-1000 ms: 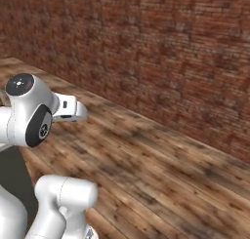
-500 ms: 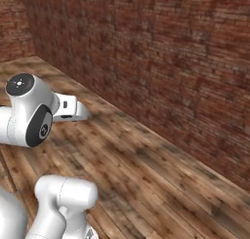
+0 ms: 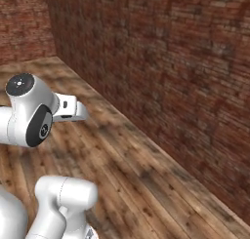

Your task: Gather the avocado and squash from the fridge and place them on a tray on the dining counter. Then gather the chicken drumsticks from the fridge and place them on the other tray.

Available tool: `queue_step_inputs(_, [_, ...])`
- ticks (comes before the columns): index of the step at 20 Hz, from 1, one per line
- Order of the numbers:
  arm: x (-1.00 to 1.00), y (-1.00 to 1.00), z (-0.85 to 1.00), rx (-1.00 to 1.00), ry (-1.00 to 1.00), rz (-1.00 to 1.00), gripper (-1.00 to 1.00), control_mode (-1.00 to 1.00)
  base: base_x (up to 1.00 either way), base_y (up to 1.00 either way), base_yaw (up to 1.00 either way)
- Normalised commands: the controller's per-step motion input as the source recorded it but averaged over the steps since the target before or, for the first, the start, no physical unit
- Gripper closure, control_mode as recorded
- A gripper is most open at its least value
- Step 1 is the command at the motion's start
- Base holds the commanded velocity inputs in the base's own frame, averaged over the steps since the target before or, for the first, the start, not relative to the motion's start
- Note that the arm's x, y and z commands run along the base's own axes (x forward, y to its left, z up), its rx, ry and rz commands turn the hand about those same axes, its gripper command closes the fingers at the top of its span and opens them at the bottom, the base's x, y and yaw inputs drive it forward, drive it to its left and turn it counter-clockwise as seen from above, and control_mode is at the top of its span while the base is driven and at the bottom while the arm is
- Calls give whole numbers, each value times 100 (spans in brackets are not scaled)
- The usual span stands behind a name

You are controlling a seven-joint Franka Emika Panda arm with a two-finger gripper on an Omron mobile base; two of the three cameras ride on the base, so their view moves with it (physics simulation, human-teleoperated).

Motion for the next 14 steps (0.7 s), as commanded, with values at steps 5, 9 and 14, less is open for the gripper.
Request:
queue_step_inputs(5, [0,0,0,0,0,0,100,100,100,-9,28])
queue_step_inputs(9, [0,0,0,0,0,0,100,100,100,-3,26])
queue_step_inputs(14, [0,0,0,0,0,0,100,100,100,0,25])
